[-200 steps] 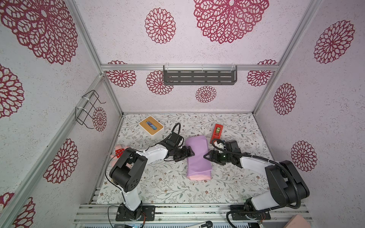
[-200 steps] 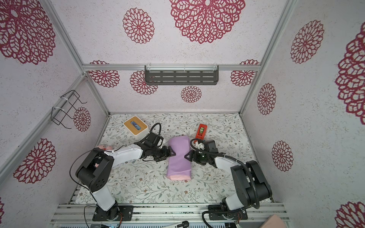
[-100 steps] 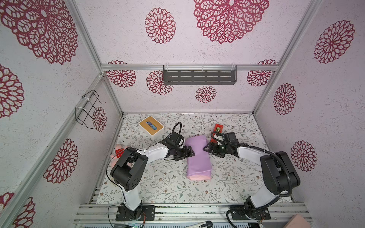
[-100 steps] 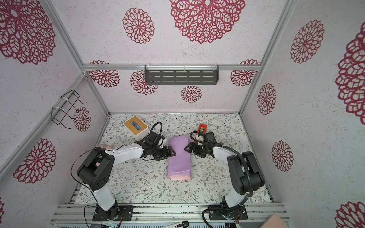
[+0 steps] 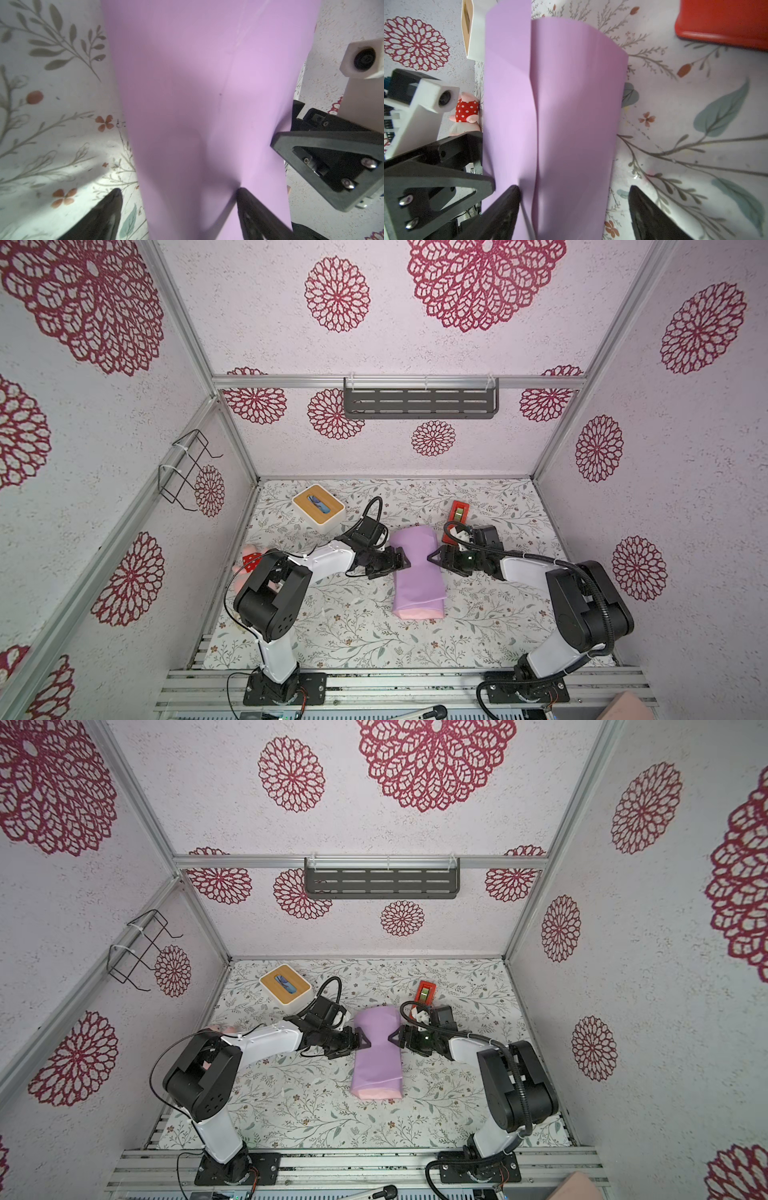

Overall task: Wrap a gift box in wrapping paper
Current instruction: Smooth out the wrapping paper on the gift box.

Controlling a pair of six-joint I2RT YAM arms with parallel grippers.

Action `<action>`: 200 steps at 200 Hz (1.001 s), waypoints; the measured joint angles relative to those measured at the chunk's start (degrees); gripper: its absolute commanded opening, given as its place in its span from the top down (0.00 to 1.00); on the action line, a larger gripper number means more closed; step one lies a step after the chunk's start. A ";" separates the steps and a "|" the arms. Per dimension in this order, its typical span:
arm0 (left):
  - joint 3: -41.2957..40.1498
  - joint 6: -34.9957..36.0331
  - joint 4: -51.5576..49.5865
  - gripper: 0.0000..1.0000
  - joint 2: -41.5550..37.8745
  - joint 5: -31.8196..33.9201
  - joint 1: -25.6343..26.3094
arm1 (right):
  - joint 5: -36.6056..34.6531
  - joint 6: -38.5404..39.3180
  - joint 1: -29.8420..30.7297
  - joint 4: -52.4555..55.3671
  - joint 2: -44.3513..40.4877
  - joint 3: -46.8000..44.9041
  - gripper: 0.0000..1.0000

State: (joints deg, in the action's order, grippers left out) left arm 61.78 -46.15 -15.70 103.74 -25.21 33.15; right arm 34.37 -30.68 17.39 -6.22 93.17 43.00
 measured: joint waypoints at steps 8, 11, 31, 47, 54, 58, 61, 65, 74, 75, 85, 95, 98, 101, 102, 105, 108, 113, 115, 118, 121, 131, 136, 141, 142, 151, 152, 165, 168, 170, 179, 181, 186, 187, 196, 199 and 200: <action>-0.37 -0.87 0.76 0.10 -0.13 -0.44 -0.24 | 0.02 0.00 0.00 -0.26 0.00 -0.11 0.18; -0.59 -1.11 1.05 0.10 -0.20 -0.72 -0.28 | 0.04 0.00 0.00 -0.35 0.00 -0.13 0.18; -2.47 -3.04 2.84 0.10 -0.87 -2.40 -0.85 | 0.22 0.00 0.00 -0.48 0.02 -0.15 0.18; -2.73 -3.41 2.71 0.11 -0.96 -3.06 -1.07 | 0.24 0.02 0.00 -0.55 0.02 -0.17 0.18; -2.69 -3.32 2.54 0.12 -0.96 -3.26 -1.05 | 0.24 0.02 0.00 -0.57 0.02 -0.17 0.18; -2.64 -3.23 2.40 0.13 -0.96 -3.34 -1.03 | 0.24 0.02 0.00 -0.57 0.02 -0.17 0.18; -2.60 -3.10 2.21 0.14 -0.96 -3.41 -1.01 | 0.24 0.02 0.00 -0.57 0.02 -0.17 0.18; -2.51 -2.86 1.92 0.14 -0.96 -3.41 -0.98 | 0.24 0.02 0.00 -0.57 0.02 -0.17 0.18; -2.21 -2.43 0.76 0.16 -0.94 -3.34 -0.90 | 0.26 0.02 0.00 -0.57 0.02 -0.17 0.18; -2.16 -2.36 0.70 0.16 -0.94 -3.37 -0.90 | 0.26 0.02 0.00 -0.57 0.02 -0.17 0.18; -1.51 -1.68 -0.50 0.18 -0.94 -2.99 -0.76 | 0.26 0.02 0.00 -0.57 0.02 -0.17 0.18; -0.85 -0.92 -1.53 0.21 -0.85 -2.73 -0.63 | 0.26 0.04 0.00 -0.55 0.02 -0.15 0.18; -0.72 -0.81 -1.77 0.21 -0.83 -2.62 -0.61 | 0.26 0.04 0.00 -0.55 0.02 -0.15 0.18; -0.61 -0.55 -1.97 0.22 -0.81 -2.64 -0.61 | 0.26 0.04 0.00 -0.52 0.02 -0.13 0.18; -0.59 -0.48 -2.01 0.22 -0.81 -2.64 -0.61 | 0.26 0.04 0.00 -0.50 0.04 -0.11 0.18; -0.50 -0.46 -2.14 0.22 -0.79 -2.62 -0.61 | 0.26 0.04 0.00 -0.46 0.04 -0.09 0.18; -0.42 -0.28 -2.27 0.22 -0.76 -2.69 -0.59 | 0.26 0.07 0.00 -0.42 0.07 -0.07 0.18; -0.28 -0.11 -2.43 0.22 -0.74 -2.73 -0.55 | 0.28 0.07 0.00 -0.37 0.11 -0.02 0.18; -0.22 -0.02 -2.45 0.22 -0.70 -2.75 -0.52 | 0.28 0.07 0.00 -0.35 0.11 0.00 0.18; -0.17 0.07 -2.45 0.22 -0.68 -2.82 -0.52 | 0.33 0.07 0.00 -0.33 0.13 0.00 0.18; -0.13 0.11 -2.47 0.22 -0.63 -2.84 -0.52 | 0.33 0.09 0.00 -0.26 0.13 0.04 0.18; -0.11 0.24 -2.38 0.21 -0.57 -3.04 -0.52 | 0.37 0.09 0.00 0.00 0.15 0.17 0.18; -0.11 0.22 -2.29 0.20 -0.52 -3.15 -0.52 | 0.37 0.09 0.00 0.11 0.15 0.24 0.18; -0.11 0.13 -2.08 0.20 -0.44 -3.37 -0.52 | 0.37 0.11 0.00 0.15 0.15 0.26 0.18; -0.11 0.09 -2.05 0.19 -0.42 -3.39 -0.52 | 0.37 0.09 0.00 0.15 0.15 0.26 0.18; -0.11 -0.31 -1.33 0.17 -0.13 -3.96 -0.52 | 0.37 0.09 0.00 0.17 0.15 0.26 0.19; -0.11 -0.35 -1.22 0.17 -0.09 -4.00 -0.52 | 0.37 0.11 0.00 0.17 0.15 0.26 0.19; -0.11 -1.22 0.72 0.14 0.81 -4.83 -0.55 | 0.37 0.09 0.00 0.20 0.15 0.26 0.19; -0.11 -1.40 1.18 0.14 1.01 -5.05 -0.57 | 0.37 0.09 0.00 0.20 0.15 0.26 0.19; -0.11 -1.66 1.53 0.14 1.16 -5.16 -0.57 | 0.37 0.09 0.00 0.20 0.15 0.26 0.19; -0.09 -2.10 2.73 0.13 1.77 -5.60 -0.66 | 0.37 0.11 0.00 0.22 0.15 0.28 0.19; -0.09 -2.27 3.04 0.13 1.90 -5.68 -0.70 | 0.37 0.11 0.00 0.24 0.15 0.28 0.19; -0.09 -2.56 3.58 0.13 2.14 -5.86 -0.76 | 0.37 0.11 0.00 0.24 0.15 0.28 0.19; -0.11 -2.58 3.67 0.12 2.16 -5.86 -0.76 | 0.37 0.11 0.00 0.24 0.15 0.28 0.19; -0.09 -3.02 4.74 0.12 2.36 -6.10 -0.85 | 0.37 0.11 0.00 0.26 0.15 0.28 0.19; -0.11 -3.23 5.03 0.12 2.36 -6.19 -0.85 | 0.37 0.11 0.00 0.26 0.15 0.28 0.19; -0.09 -3.28 5.11 0.12 2.36 -6.21 -0.85 | 0.37 0.11 0.00 0.26 0.15 0.28 0.19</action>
State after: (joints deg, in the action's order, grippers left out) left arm 61.69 -49.43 -10.59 106.10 -31.42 32.29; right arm 34.74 -30.57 17.39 -5.96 93.32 43.29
